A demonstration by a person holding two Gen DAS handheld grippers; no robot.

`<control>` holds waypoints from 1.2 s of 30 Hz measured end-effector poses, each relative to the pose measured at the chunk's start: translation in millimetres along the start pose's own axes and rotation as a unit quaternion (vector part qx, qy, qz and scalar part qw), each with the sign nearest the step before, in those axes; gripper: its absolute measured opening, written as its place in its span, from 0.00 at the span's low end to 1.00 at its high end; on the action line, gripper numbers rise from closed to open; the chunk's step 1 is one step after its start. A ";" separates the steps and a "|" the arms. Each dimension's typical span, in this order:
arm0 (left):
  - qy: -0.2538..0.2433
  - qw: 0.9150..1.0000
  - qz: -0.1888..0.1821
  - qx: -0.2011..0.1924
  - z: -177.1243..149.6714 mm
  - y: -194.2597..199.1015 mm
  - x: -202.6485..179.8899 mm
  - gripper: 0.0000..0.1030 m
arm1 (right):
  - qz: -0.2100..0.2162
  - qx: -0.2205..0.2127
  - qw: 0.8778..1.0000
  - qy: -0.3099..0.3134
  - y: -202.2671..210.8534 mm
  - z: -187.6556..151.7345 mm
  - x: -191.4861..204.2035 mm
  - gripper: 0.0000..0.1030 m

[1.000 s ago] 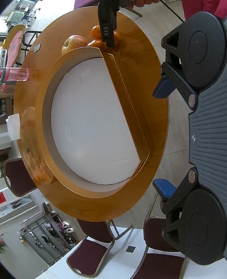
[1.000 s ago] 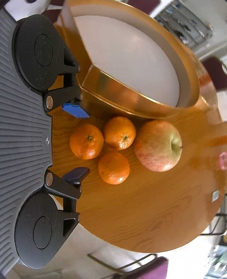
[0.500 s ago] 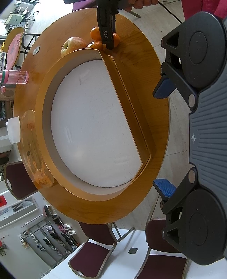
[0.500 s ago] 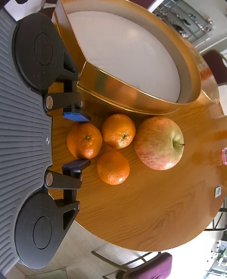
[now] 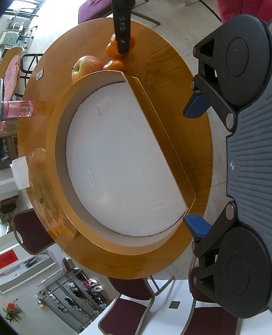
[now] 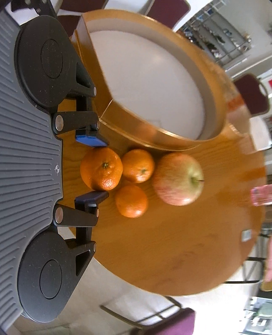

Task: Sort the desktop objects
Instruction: 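Carry the orange with the right tool into the tray and release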

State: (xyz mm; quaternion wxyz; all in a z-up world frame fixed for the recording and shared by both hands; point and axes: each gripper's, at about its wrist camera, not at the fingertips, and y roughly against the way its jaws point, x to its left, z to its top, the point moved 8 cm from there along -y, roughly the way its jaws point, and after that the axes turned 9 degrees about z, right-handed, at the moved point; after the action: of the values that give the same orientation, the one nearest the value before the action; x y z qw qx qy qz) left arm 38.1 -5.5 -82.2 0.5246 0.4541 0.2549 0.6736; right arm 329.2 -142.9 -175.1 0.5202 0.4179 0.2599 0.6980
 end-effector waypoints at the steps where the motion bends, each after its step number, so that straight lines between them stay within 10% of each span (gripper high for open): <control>1: 0.003 1.000 -0.001 -0.001 0.8 -0.5 1.5 0.97 | -0.003 -0.007 1.000 0.006 5.3 3.5 1.8 0.45; 13: 0.113 0.993 0.026 0.016 -13.1 -17.0 63.8 0.97 | 0.040 -0.048 0.993 0.100 16.8 57.7 76.2 0.45; 36: 0.197 0.975 0.071 0.072 -47.3 -42.3 130.3 0.97 | 0.121 0.089 0.939 0.310 -131.2 20.2 252.6 0.45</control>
State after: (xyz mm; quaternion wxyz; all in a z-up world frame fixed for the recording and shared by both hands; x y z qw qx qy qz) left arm 11.8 136.6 -93.6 0.3806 0.3656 0.3677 0.7656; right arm 385.6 136.5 -190.2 0.2861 0.2537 0.4165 0.8248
